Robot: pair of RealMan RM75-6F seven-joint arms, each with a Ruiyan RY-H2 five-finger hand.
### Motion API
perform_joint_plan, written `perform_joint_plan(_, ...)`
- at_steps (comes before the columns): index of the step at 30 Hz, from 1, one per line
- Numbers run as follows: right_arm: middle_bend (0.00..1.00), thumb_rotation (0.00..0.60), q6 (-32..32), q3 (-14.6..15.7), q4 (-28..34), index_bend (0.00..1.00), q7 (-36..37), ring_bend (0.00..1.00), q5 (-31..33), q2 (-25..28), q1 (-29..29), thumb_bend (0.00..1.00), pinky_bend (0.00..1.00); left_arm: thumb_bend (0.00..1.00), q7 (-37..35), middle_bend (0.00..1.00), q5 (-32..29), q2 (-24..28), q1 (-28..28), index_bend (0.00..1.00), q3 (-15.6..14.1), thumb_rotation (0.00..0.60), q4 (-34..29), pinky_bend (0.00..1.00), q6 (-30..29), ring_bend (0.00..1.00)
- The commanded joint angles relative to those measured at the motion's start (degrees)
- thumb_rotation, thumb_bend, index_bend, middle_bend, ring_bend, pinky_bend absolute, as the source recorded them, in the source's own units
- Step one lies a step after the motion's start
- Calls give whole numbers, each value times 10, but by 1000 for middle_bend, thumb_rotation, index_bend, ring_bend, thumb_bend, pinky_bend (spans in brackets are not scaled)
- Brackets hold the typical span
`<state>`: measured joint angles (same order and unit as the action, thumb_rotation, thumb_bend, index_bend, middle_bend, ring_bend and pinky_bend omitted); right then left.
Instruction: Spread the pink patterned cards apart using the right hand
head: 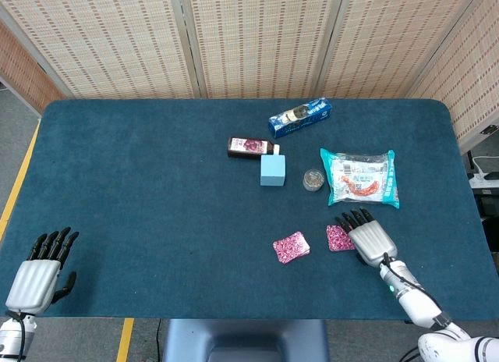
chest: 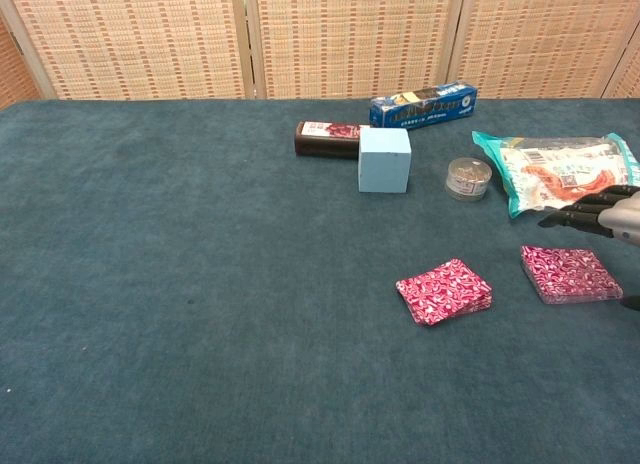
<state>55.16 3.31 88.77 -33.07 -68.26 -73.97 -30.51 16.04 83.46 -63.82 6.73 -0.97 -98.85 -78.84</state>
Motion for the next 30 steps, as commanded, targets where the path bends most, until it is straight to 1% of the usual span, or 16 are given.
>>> perform_joint_plan(1,52,600,-17,0,-17,0,10,0,8,-7,-2,219,0,454,0,0,-1,0,-1,0,0,600,0,64,-1,0)
perform_joint_plan(7,67,600,-22,-6,-24,17,17,0,8,-15,-5,219,0,454,1,0,-6,0,0,0,1,600,0,64,2,0)
perform_joint_plan(10,98,600,-21,-9,-26,57,18,0,7,-20,-6,219,0,454,-1,0,-6,0,1,0,2,600,1,64,3,0)
perform_joint_plan(14,156,600,-19,-11,-31,136,18,4,7,-28,-6,219,0,454,-1,0,-7,0,1,0,2,600,2,64,3,0)
perform_joint_plan(20,192,600,-18,-16,-33,192,11,35,17,-36,-7,220,0,454,0,0,-9,0,3,0,1,600,1,65,8,0)
perform_joint_plan(26,207,600,-14,-18,-27,214,7,42,16,-37,-8,219,0,455,0,0,-10,0,4,0,1,600,1,64,9,0)
perform_joint_plan(30,229,600,-12,-17,-28,243,3,65,15,-40,-7,219,0,454,1,0,-10,0,4,0,1,600,1,64,10,0)
